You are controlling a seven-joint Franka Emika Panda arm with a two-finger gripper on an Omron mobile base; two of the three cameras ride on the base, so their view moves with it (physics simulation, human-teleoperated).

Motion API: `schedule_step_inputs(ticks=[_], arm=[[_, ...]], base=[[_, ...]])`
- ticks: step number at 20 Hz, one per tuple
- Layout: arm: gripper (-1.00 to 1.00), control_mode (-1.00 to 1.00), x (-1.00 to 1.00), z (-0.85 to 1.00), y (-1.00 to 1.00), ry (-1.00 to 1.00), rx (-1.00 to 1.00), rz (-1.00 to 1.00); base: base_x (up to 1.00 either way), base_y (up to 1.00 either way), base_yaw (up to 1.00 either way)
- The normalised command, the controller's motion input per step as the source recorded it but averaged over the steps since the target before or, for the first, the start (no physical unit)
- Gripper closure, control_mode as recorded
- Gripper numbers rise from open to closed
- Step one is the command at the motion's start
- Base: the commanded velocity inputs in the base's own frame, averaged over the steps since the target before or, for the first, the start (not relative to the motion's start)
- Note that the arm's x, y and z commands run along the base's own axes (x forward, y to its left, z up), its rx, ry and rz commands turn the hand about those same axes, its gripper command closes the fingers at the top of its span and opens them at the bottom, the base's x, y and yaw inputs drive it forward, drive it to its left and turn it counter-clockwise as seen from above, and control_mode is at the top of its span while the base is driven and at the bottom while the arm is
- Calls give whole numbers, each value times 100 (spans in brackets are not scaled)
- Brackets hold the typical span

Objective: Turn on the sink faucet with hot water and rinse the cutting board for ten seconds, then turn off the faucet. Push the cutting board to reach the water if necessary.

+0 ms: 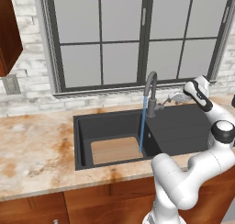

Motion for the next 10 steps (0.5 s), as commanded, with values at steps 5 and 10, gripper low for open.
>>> schedule_step_inputs(ticks=[5,10], arm=[[-100,-100,-5,0,5,0,0,0],[-100,-100,-3,0,12,0,0,0]], base=[[0,0,0],[0,0,0]])
